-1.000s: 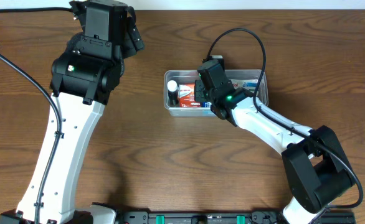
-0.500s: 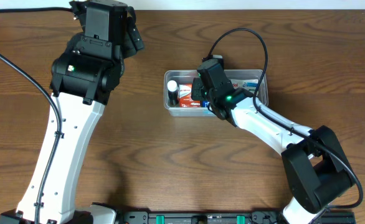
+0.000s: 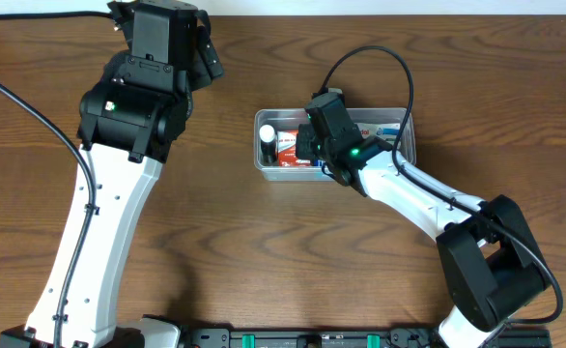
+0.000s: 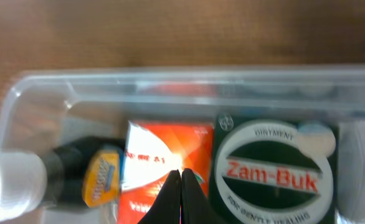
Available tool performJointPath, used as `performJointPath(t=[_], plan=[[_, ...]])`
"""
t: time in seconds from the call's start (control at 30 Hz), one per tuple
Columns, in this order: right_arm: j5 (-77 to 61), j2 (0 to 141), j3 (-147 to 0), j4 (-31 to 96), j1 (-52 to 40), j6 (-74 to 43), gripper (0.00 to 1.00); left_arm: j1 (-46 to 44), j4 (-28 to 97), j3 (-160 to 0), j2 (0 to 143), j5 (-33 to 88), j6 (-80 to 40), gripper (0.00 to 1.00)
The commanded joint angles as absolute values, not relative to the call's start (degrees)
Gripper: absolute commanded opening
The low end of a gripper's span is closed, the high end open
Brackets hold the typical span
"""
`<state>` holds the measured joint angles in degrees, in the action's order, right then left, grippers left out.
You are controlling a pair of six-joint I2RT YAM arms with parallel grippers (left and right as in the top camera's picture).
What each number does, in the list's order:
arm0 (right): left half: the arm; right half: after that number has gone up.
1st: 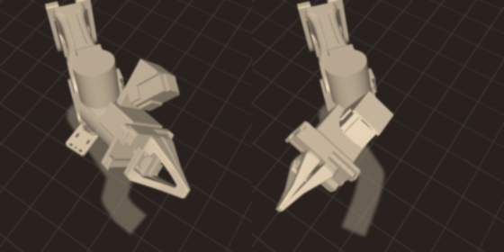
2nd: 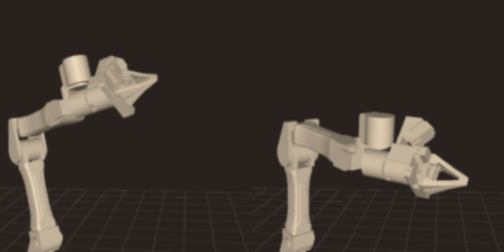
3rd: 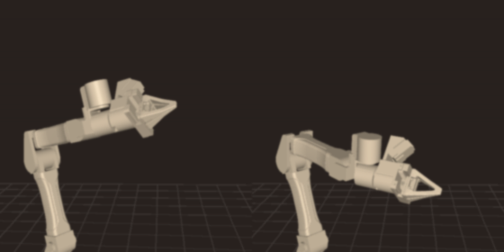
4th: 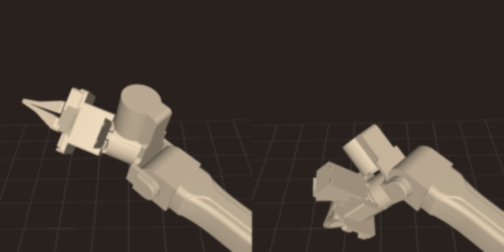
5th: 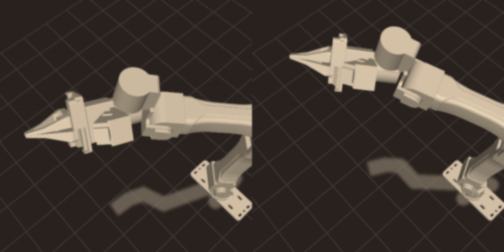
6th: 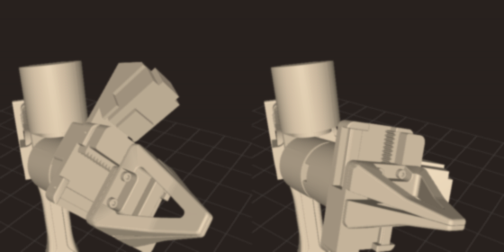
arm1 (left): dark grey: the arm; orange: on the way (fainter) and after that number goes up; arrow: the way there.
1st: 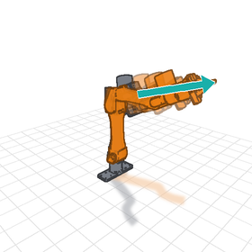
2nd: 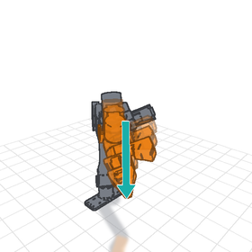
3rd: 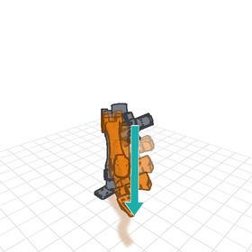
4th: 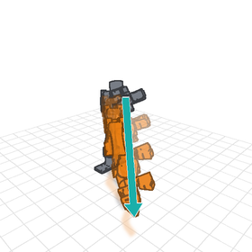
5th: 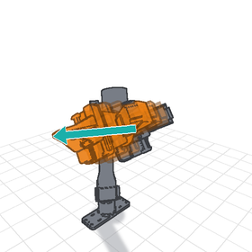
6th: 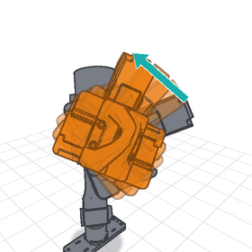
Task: Pack container
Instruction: 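Lower the Zam-Buk tin upright into the container between the boxes, then open the right gripper and raise it out of the container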
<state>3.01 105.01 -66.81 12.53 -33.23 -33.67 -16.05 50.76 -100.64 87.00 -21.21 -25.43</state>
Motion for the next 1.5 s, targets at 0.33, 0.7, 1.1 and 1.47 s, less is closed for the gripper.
performJointPath(t=[0.33, 0.7, 1.1, 1.47], plan=[[2.4, 106.2, -88.0, 35.8, -31.3, -27.2, 0.01, -15.8, 50.8, -101.1, 86.8, -22.2, -24.6, 0.98], [-1.9, 116.9, -89.3, 34.0, -32.1, -27.1, 0.01, -15.8, 50.8, -101.1, 86.8, -22.2, -24.6, 0.98], [2.8, 120.6, -89.3, 34.4, -33.2, -25.6, 0.01, -15.8, 50.8, -101.1, 86.8, -22.2, -24.6, 0.98], [6.1, 120.6, -89.3, 35.2, -32.8, -24.7, 0.01, -15.8, 50.8, -101.1, 86.8, -22.2, -24.6, 0.98]])
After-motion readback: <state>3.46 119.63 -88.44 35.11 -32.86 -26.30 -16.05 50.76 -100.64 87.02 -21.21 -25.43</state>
